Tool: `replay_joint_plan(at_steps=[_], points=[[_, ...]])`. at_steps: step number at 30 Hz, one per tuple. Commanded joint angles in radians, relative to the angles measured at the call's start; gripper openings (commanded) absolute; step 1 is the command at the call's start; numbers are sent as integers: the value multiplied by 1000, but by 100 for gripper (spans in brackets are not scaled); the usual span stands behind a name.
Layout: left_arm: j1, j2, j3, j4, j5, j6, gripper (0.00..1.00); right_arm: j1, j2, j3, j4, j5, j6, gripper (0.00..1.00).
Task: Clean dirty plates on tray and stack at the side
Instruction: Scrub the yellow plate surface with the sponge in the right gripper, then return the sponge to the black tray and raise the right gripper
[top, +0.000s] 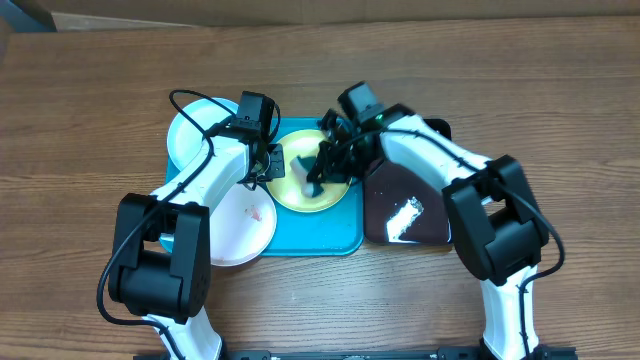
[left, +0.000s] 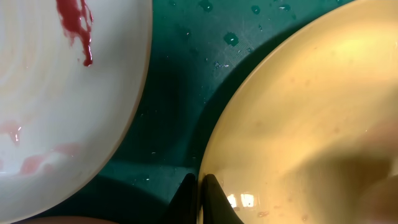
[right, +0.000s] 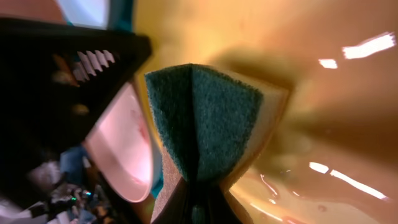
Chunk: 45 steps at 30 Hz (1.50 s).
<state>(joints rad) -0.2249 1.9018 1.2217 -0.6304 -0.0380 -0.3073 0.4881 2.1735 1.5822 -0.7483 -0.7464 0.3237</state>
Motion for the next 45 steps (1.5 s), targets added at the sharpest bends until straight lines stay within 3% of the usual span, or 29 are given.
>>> replay_joint_plan(at_steps=[1,5,14,22,34,38,44,45], points=[[-5,8,-14,6,13,15,4,-75,-102,56,-38,-82,-62,4],[-5,8,-14,7,13,15,4,-143,-182,56,-143,11,-95,4],[-5,8,-14,8,13,15,4,-230,-251,45,-481,555,-119,4],[-5,8,-14,7,13,15,4,-212,-251,-61,-436,726,-111,4],[-5,8,-14,7,13,15,4,-213,-249,-209,-281,771,-111,4],[-5,8,-14,8,13,15,4,-213,-249,-209,-281,771,-111,12],[-5,8,-14,8,13,15,5,-214,-249,-209,-276,771,-111,13],[-5,8,-14,8,13,15,5,-214,-249,-209,-276,771,-111,17]])
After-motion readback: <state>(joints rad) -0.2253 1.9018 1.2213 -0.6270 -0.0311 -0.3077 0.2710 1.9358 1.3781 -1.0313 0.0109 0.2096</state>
